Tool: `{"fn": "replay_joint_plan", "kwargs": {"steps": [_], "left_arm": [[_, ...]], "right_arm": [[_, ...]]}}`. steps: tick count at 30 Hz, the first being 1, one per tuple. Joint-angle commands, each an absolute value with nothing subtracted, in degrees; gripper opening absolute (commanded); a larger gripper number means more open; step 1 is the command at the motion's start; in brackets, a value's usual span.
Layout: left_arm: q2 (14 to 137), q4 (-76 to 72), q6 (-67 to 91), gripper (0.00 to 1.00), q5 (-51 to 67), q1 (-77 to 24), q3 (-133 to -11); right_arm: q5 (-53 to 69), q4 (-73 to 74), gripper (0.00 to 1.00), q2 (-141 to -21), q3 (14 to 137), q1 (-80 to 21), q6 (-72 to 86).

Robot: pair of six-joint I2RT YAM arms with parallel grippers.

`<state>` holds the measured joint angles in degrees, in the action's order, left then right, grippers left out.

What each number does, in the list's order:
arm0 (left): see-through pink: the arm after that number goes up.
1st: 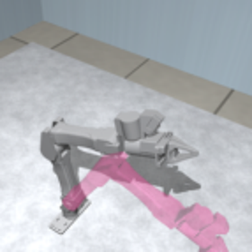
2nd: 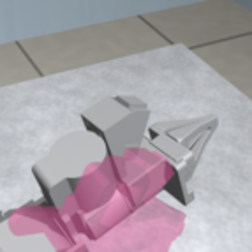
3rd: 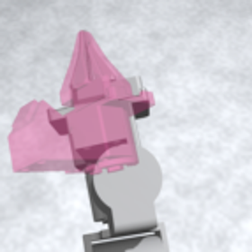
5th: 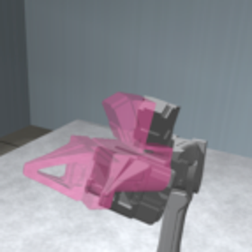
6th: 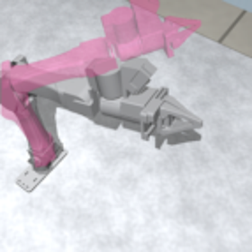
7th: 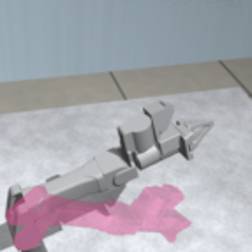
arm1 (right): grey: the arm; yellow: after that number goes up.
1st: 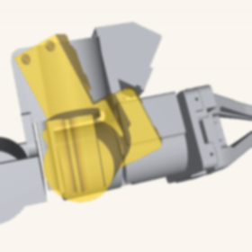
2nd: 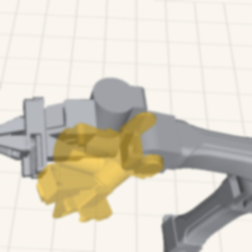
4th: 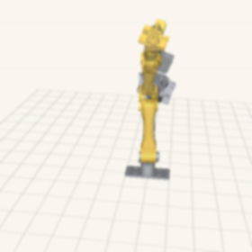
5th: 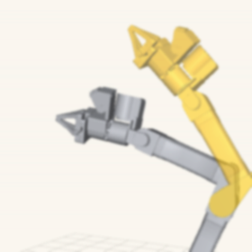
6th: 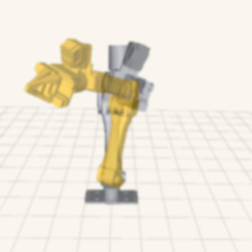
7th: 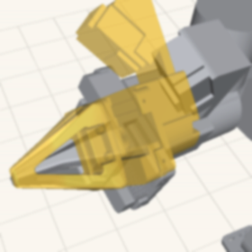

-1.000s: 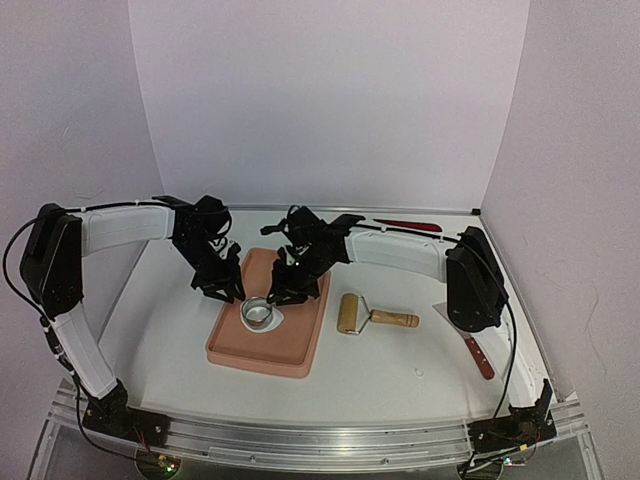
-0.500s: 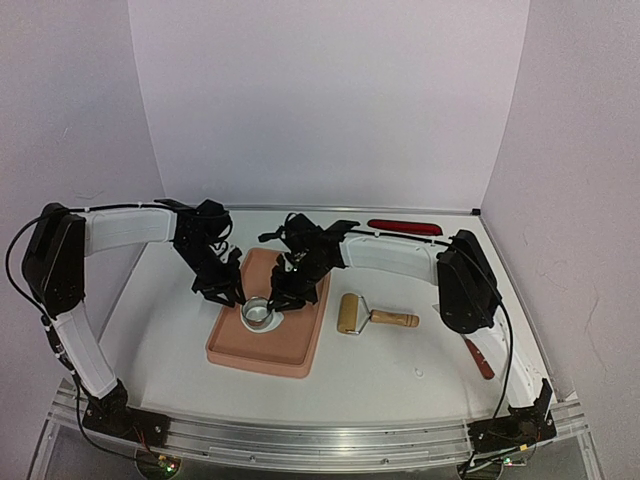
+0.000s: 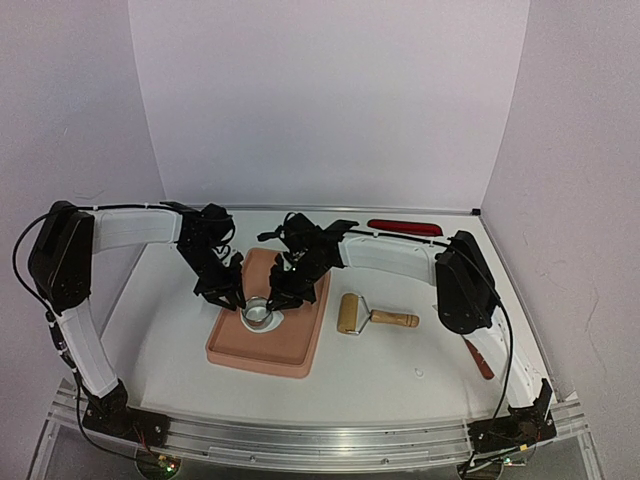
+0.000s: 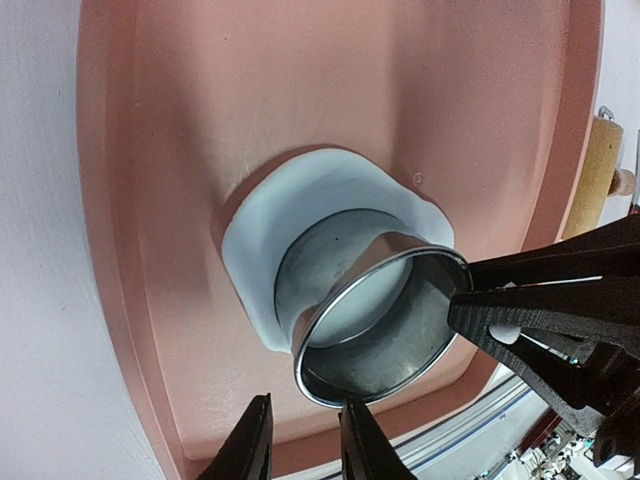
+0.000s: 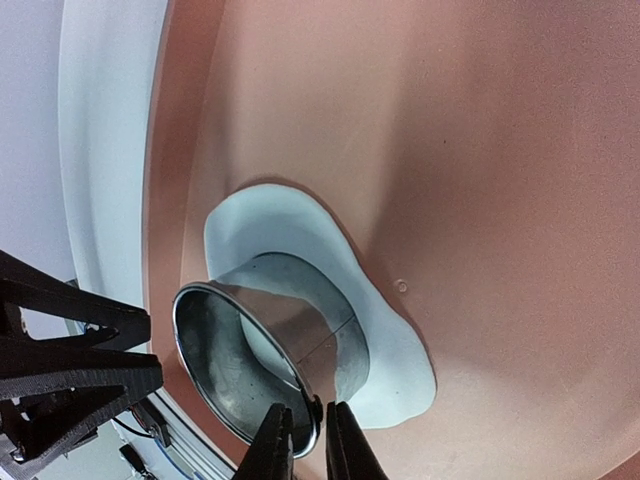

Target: Roll out the dumpling wrappers from the dough

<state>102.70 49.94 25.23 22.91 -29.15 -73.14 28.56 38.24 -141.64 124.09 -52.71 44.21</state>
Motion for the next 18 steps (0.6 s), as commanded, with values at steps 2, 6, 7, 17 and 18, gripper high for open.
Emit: {"fn": "replay_joint_plan", "kwargs": {"steps": [2,6,7,17,18], "left_arm": [[103.61,49.71,23.99,0.22,23.66,-28.94,-75.74],[103.99,49.39,24.1,0.2,23.56,-28.92,-75.8],[104.07,49.31,24.15,0.2,23.61,-28.92,-75.85],[105.75,48.95,24.19,0.16,23.75,-28.93,-76.89],[105.96,48.97,24.12,0.15,23.79,-28.94,-77.0]], "right_arm": [[29.1,38.14,0.12,-142.82,125.86,-52.9,44.11],[29.33,38.14,0.11,-142.82,125.63,-52.9,43.96],[29.4,38.14,0.11,-142.81,125.54,-52.91,43.89],[29.71,38.1,0.1,-142.73,124.76,-52.88,43.5],[29.75,38.09,0.1,-142.72,124.64,-52.87,43.49]]}}
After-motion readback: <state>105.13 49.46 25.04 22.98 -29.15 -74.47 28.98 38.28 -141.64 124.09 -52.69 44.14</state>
